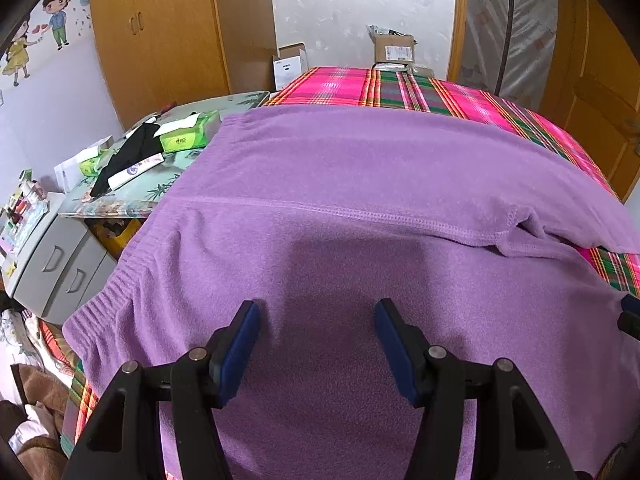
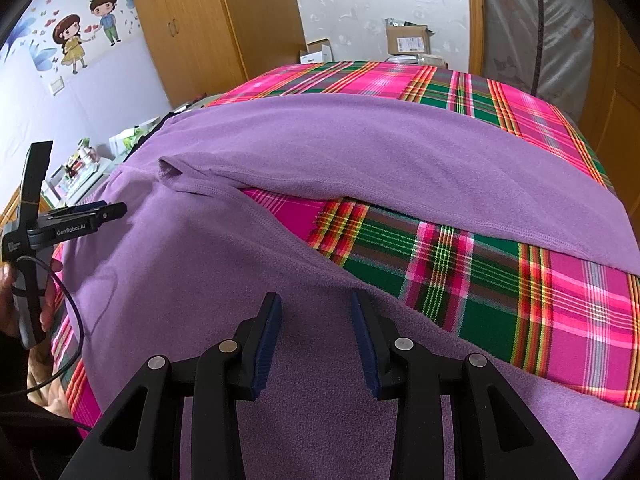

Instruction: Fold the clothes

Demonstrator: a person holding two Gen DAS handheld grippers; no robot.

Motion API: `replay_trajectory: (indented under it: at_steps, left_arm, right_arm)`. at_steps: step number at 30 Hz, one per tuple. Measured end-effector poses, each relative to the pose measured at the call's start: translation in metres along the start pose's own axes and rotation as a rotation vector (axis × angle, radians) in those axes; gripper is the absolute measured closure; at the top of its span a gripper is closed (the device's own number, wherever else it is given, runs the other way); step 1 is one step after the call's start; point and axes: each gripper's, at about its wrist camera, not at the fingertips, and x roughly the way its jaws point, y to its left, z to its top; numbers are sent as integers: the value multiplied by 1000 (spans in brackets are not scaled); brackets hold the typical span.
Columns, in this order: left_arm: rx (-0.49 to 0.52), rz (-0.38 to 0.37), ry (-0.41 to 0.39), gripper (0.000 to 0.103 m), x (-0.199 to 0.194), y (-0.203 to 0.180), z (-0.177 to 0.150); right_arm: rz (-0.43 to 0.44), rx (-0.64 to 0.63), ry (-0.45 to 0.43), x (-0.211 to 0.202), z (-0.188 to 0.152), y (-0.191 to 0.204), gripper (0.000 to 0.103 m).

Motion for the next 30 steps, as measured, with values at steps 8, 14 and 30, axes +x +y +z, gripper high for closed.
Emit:
replay_trajectory:
  at_steps: [8,14,30]
  left_arm:
    - [0,-14,-7,42,0,2,-1]
    - [7,-25,-13,42,0,4,-2]
    - [32,-45,-14,41,0,4,-1]
  right_arm:
    - [0,0,0,0,0,0,65]
    - [0,1,0,0,0,0,64]
    - [0,-5,1,-1,0,3,63]
